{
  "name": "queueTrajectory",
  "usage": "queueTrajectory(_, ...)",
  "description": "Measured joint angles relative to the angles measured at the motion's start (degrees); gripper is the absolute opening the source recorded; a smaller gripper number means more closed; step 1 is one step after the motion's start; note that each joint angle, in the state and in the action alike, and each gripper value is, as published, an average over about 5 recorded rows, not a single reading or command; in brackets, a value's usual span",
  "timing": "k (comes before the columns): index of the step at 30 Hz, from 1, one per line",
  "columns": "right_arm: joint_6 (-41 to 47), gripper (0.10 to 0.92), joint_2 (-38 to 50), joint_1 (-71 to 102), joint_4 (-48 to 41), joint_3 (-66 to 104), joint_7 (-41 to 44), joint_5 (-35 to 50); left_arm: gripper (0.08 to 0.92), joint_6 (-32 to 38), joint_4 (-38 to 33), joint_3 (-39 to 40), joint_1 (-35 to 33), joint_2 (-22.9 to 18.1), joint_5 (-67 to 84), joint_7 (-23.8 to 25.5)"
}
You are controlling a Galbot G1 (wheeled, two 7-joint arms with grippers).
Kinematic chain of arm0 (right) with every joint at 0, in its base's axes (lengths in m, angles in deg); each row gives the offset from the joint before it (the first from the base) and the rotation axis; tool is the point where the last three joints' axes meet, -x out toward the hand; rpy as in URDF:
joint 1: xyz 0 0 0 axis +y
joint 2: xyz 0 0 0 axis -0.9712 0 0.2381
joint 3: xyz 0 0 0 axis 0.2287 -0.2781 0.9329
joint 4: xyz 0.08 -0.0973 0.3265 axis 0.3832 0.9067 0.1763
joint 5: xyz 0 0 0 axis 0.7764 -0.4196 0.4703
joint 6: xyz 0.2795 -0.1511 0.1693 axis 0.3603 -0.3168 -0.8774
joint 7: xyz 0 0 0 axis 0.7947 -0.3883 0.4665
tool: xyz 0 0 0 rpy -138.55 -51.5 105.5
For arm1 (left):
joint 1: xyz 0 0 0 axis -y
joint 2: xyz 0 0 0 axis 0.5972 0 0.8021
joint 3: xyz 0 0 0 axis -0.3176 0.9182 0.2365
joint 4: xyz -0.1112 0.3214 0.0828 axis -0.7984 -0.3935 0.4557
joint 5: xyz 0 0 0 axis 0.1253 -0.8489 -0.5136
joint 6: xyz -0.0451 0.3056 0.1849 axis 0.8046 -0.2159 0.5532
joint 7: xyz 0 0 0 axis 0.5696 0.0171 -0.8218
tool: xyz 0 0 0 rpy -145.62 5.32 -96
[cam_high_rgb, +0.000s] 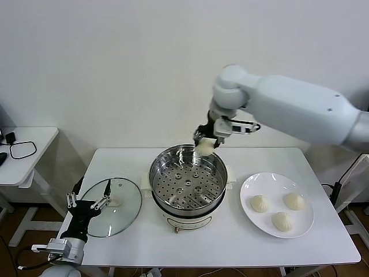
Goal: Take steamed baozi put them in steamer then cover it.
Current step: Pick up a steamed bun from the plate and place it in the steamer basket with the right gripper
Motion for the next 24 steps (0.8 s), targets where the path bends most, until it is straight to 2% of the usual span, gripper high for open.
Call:
queueTrajectory(10,-4.16,0.662,-6.59,7.17,-8.69,2.34,-2.74,-5.93,0.823,0.1,1.4,-1.58,-0.02,0.01,0.18,0.54)
queueTrajectory(20,-4.79,0.662,-8.83,11.33,-13.47,4.21,-3.72,-8.96,0.823,0.14,1.74,-2.39,0.04,0.05,0.33,0.73)
queueTrajectory(24,-4.36,0.728,-9.04,11.82,-13.9,4.52,-3.93,-9.12,0.823,0.16,1.75,-2.59,0.01,0.0,0.35,0.8)
